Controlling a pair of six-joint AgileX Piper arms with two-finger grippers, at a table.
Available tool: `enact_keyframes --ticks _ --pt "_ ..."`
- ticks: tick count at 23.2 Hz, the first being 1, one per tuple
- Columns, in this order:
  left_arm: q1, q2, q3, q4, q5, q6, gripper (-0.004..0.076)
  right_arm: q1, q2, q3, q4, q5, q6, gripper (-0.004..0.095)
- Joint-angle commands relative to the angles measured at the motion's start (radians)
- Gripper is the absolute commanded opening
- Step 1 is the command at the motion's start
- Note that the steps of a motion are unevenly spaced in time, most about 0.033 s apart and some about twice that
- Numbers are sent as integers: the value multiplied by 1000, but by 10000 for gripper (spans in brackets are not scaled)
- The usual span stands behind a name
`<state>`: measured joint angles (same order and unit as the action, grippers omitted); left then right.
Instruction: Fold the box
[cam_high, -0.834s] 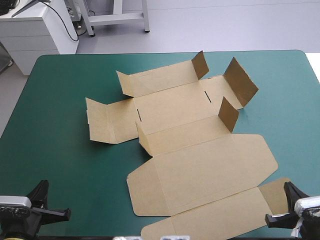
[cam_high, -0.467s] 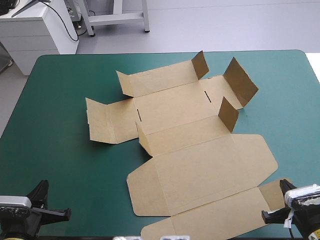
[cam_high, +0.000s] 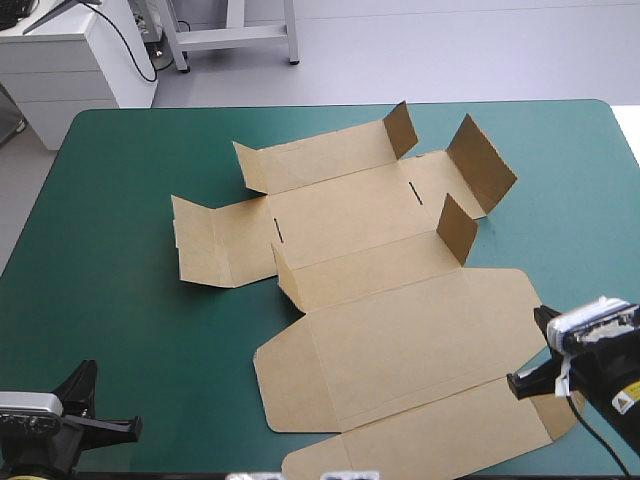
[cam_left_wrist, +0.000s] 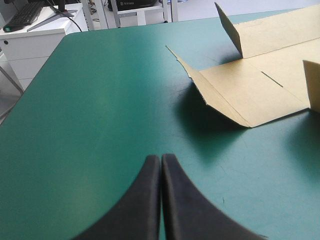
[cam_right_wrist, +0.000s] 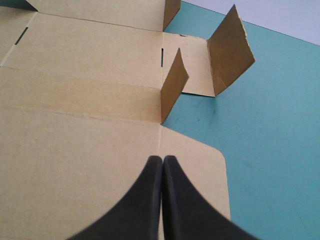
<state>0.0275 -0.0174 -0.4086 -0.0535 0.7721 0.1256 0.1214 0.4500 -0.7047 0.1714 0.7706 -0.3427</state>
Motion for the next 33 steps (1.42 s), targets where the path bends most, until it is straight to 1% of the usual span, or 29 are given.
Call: enact_keyframes --ticks 1,4,6,7,8,10,14,16,17,20,22,27,30,33 --pt "-1 -6 -21 -11 -77 -1 -8 0 145 -117 33 -86 -31 -19" --pt "-1 -6 -21 -11 -77 -1 -8 0 273 -206 33 -67 -34 -19" --pt "-1 -6 -21 -11 -77 -1 -8 0 406 -307 35 -11 -69 -19" --pt "-1 -6 -21 -11 -77 -1 -8 0 502 -376 35 30 -93 -11" --pt "-1 -6 -21 -11 -77 -1 -8 0 548 -415 35 51 -93 -1" --pt "-1 -6 -21 -11 -77 -1 -8 0 667 -528 35 97 -93 79" --pt "-1 -6 -21 -11 -77 -1 -8 0 893 -758 33 209 -114 485" --pt "-1 -6 -21 -11 -77 -1 -8 0 988 -852 30 258 -121 616" --pt "-1 -6 -21 -11 -77 -8 -8 0 1026 -884 24 277 -121 634" --pt "-1 -6 -21 -11 -77 -5 -8 0 1157 -966 15 310 -121 633" --pt "-1 -6 -21 -11 -77 -5 -8 0 1211 -987 8 325 -121 633" --pt "-1 -6 -21 -11 -77 -5 -8 0 1314 -996 -4 340 -121 633" --pt "-1 -6 -21 -11 -77 -5 -8 0 1360 -996 0 376 -121 633" --pt "-1 -6 -21 -11 -77 -5 -8 0 1404 -996 0 434 -121 632"
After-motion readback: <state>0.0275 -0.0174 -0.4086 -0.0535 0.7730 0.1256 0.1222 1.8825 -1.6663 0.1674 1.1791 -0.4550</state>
